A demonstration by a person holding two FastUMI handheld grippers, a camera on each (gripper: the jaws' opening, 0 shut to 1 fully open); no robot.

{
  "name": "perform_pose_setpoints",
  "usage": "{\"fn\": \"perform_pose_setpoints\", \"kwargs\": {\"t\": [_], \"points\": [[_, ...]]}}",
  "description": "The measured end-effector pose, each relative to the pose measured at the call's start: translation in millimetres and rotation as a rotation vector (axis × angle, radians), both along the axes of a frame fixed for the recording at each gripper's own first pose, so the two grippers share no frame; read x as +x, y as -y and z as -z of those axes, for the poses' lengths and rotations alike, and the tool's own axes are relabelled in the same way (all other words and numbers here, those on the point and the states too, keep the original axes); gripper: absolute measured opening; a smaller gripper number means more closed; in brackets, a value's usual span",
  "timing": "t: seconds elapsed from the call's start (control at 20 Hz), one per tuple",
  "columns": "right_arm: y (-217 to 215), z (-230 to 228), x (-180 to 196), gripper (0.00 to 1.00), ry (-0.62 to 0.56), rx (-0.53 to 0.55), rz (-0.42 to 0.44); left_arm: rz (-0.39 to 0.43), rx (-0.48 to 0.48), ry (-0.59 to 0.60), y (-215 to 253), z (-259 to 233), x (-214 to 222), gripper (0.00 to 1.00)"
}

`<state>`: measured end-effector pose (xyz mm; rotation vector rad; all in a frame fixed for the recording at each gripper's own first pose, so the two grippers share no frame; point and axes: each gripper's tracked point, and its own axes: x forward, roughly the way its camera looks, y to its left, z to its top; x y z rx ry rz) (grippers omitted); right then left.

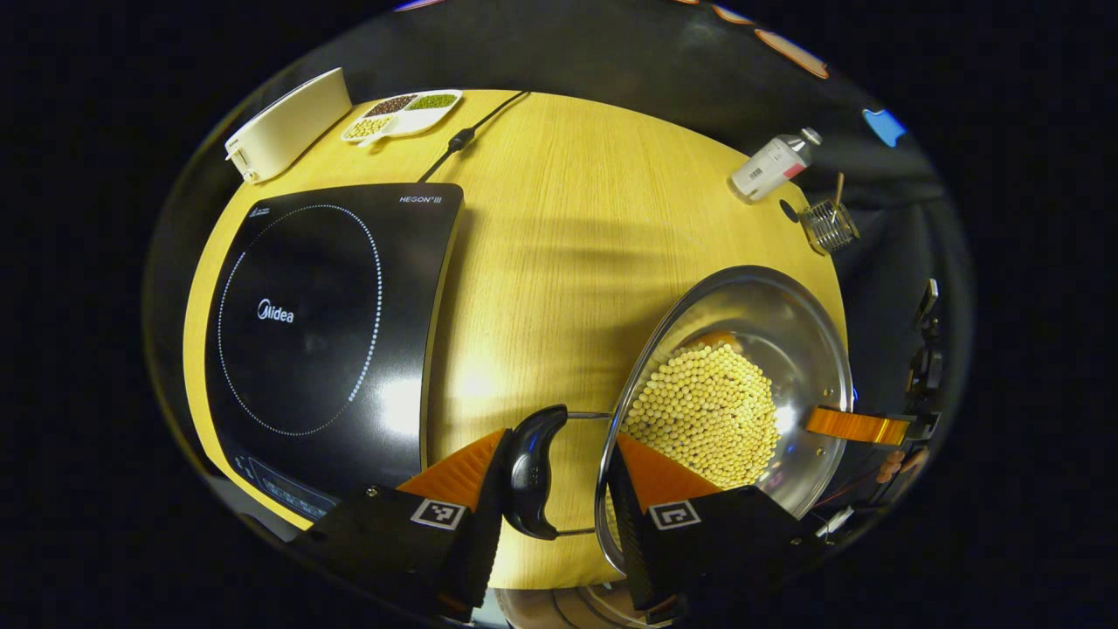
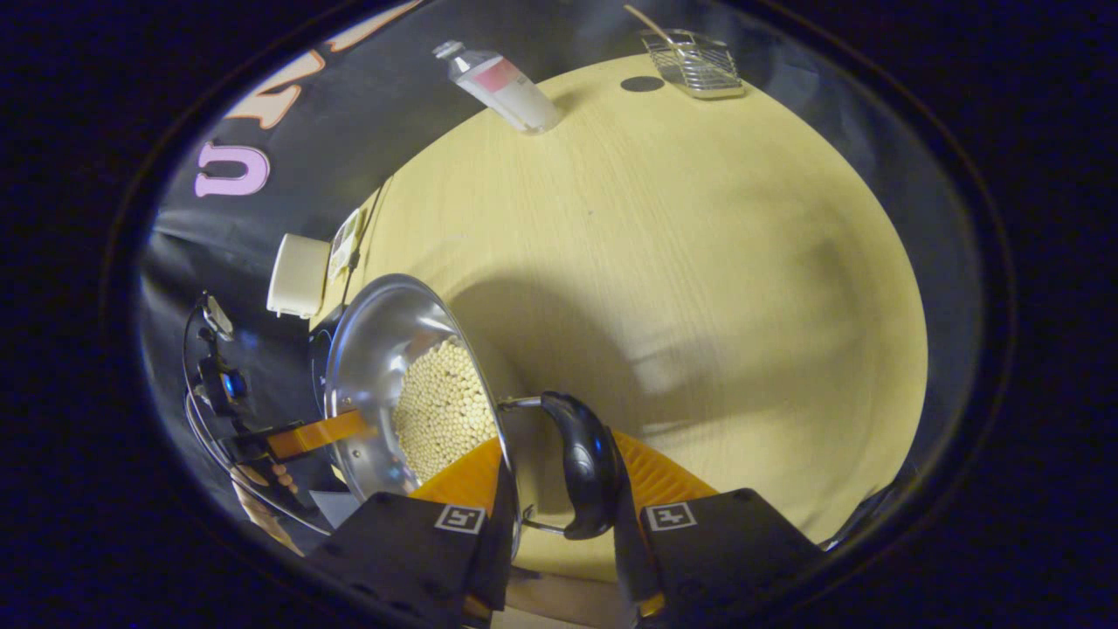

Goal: First push the handle of the pot to place it horizontally, then grasp the pot with both hands and set it on the induction cooktop.

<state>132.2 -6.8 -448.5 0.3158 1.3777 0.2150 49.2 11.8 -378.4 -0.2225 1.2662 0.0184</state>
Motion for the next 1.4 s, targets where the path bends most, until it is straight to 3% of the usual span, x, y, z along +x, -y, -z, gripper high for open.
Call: {"fn": "perform_pose_setpoints", "kwargs": {"t": [0.3,0.4,0.45,0.5,0.7,1.1,1.4], "points": [[11.8,-15.9,-37.2,0.52,0.021,-0.011,0.042,0.045,0.005,-0.004,7.6,-13.0,-26.4,0.62],[13.5,-18.7,-53.1,0.52,0.026,-0.012,0.074,0.076,0.012,-0.002,8.3,-17.0,-34.9,0.62],[13.6,-20.8,-62.0,0.47,0.029,-0.013,0.091,0.094,0.016,0.0,7.6,-19.2,-38.9,0.65],[13.0,-22.6,-70.8,0.52,0.032,-0.014,0.108,0.115,0.021,0.003,6.0,-21.5,-42.4,0.62],[-0.1,-30.9,-102.8,0.52,0.053,-0.018,0.18,0.197,0.022,0.015,-7.3,-30.7,-54.3,0.62],[-72.2,-48.9,-141.3,0.52,0.112,-0.037,0.259,0.278,0.002,0.056,-75.9,-56.4,-65.5,0.62],[-149.5,-56.1,-138.6,0.52,0.154,-0.042,0.234,0.266,0.0,0.099,-148.9,-71.5,-60.5,0.62]]}}
